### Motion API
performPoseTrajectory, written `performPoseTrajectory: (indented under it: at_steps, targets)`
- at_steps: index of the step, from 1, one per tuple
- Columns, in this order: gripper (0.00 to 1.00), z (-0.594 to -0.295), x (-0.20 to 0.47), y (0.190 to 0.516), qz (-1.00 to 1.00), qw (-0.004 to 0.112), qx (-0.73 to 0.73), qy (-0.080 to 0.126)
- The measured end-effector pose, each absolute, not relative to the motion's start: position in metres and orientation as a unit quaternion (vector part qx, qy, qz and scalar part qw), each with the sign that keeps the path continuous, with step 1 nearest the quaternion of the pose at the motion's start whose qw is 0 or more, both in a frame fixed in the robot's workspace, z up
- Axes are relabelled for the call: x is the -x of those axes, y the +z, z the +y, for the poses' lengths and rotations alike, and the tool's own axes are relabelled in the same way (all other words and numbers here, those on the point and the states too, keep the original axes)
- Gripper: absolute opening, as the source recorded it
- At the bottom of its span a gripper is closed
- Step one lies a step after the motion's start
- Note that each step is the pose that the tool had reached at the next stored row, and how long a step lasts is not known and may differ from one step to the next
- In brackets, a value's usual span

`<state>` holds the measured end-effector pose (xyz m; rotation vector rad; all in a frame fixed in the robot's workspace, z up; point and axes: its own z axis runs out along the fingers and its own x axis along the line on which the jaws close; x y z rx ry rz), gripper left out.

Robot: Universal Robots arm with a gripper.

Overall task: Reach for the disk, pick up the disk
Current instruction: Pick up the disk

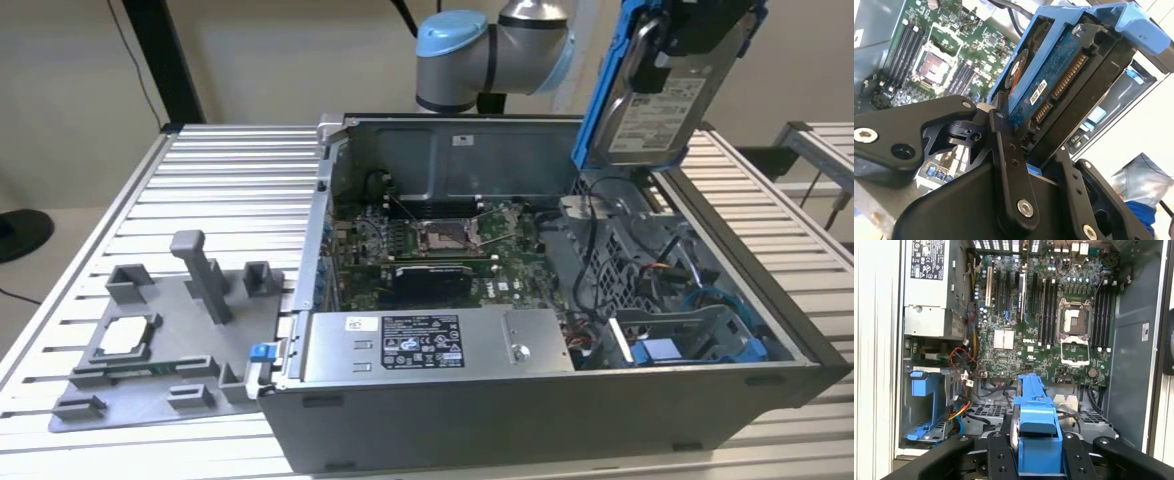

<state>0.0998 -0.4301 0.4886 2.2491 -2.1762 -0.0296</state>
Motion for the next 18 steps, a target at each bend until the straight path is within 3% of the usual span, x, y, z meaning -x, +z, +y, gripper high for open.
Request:
performPoseTrajectory:
  at_steps: [18]
  targets:
    - [0.0, -0.446, -0.1, 0.488, -0.695, 0.009, -0.719, -0.007]
